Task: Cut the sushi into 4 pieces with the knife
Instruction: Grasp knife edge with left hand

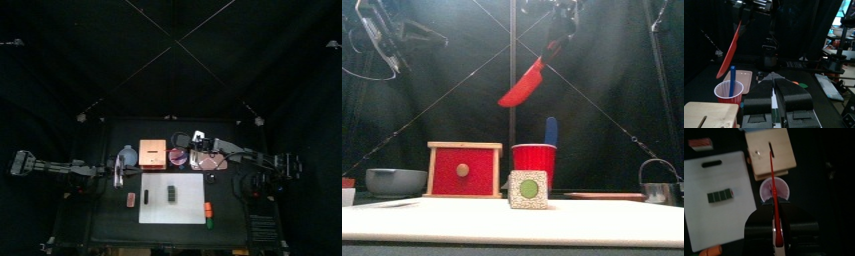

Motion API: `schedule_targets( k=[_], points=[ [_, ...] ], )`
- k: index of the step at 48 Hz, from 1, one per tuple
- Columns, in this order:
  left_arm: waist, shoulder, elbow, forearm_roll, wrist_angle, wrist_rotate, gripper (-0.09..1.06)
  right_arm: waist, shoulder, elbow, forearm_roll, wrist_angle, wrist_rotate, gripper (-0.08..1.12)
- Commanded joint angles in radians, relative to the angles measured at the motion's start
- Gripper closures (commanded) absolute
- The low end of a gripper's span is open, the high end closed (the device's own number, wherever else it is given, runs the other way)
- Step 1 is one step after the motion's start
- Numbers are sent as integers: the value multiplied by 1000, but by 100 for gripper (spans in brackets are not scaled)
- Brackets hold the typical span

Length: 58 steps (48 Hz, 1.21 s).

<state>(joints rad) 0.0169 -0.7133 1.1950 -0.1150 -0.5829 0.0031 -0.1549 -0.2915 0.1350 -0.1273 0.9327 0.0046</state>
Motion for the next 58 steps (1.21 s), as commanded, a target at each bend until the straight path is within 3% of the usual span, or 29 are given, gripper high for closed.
schedule_targets(
  k=[1,11,25,40,58],
  points=[
    [3,2,-12,-9,-9,0,34,6,-83,130,0,-167,25,92],
    [5,25,-20,-31,6,3,11,17,-135,360,41,-492,34,92],
    [21,138,-69,-6,21,35,8,31,-147,541,75,-854,28,92],
    [58,247,-133,-9,20,104,8,48,-149,575,74,-904,28,92],
    [81,321,-179,-3,20,112,8,61,-149,583,74,-904,28,92]
  ],
)
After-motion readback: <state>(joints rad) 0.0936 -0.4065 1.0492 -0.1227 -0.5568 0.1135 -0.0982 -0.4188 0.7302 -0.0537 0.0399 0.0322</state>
